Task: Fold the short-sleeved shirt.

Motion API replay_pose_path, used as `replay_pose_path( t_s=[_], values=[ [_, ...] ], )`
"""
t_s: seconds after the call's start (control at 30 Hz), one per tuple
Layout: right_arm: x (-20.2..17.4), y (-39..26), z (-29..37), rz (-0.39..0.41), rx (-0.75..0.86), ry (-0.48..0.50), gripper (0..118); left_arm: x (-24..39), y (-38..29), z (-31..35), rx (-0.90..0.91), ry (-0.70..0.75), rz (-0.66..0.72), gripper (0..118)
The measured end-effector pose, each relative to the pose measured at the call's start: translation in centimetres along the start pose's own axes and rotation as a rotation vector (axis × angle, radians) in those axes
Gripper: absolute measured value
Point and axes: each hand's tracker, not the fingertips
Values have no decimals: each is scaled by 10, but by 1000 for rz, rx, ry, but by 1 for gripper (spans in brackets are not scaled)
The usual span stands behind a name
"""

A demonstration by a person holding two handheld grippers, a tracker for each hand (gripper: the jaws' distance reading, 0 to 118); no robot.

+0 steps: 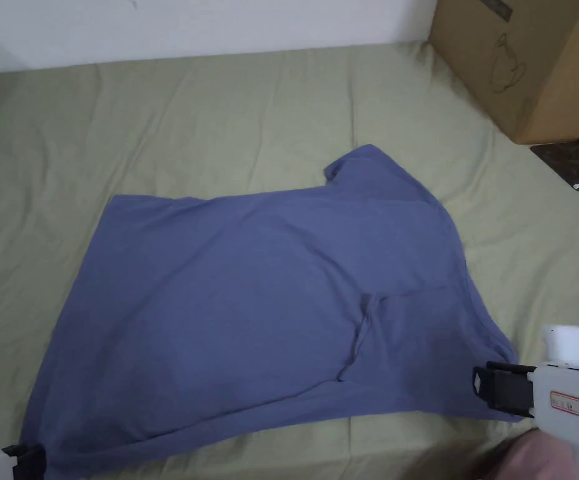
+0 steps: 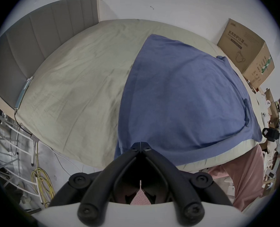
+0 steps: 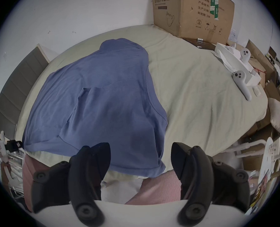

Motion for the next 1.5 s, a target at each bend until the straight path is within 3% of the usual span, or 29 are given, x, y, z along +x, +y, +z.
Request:
replay_pose_path(
  t_s=[0.03,0.07,0.1,0.13,0.17,0.33,0.5,0.67,0.7,0.77,0.8,0.87,0.93,0.97,1.03,1.07,1.1,1.13,1.27,1.3,1.5],
  values=[
    [0,1,-4,21,-10,-6,81,-1,0,1,7,-4,3,0],
    [1,3,-12,42,-49,-28,73,-2,1,2,5,-10,6,0],
    [1,4,-17,52,-72,-26,51,-1,0,3,4,-9,8,0],
    [1,4,-20,48,-69,-20,15,0,-1,5,8,3,8,0],
    [-1,3,-22,44,-78,-45,0,-1,-1,6,9,6,7,0],
    [-8,1,-14,70,-69,-66,0,-9,-1,14,16,14,36,0],
    [-4,13,0,-6,-12,-32,0,-22,5,10,22,26,28,0],
    [-3,19,0,-15,-19,-19,0,-41,6,-15,-33,-32,89,1],
    [-4,18,-2,-11,-21,-22,0,-43,5,-23,-55,-36,107,16],
    [-6,17,-3,0,-33,-30,0,-41,3,-33,-88,-5,89,72],
    [-6,16,-3,-1,-33,-29,0,-40,2,-37,-86,-9,88,85],
    [-5,15,-3,-10,-35,-29,0,-40,1,-37,-86,-27,107,89],
    [-4,15,-3,-20,-37,-29,0,-44,1,-43,-88,-25,104,86],
    [-2,15,-4,-22,-40,-29,0,-45,2,-43,-88,-20,112,75],
    [-3,14,-5,-22,-45,-29,0,-47,7,-37,-86,22,102,41],
    [-3,15,-5,-22,-47,-29,0,-50,9,-32,-75,7,105,12],
    [-4,15,-5,-20,-48,-27,0,-52,11,-28,-62,-15,122,3],
    [-5,16,-5,-18,-47,-26,0,-50,12,-24,-43,-38,158,3],
    [-4,22,2,-35,-32,-18,0,-22,18,-4,-59,33,-2,2],
    [-3,26,4,-43,-29,-10,0,-16,21,-1,-40,-45,26,2],
    [11,74,6,-118,37,36,0,1,88,8,26,-39,35,2]
  ],
)
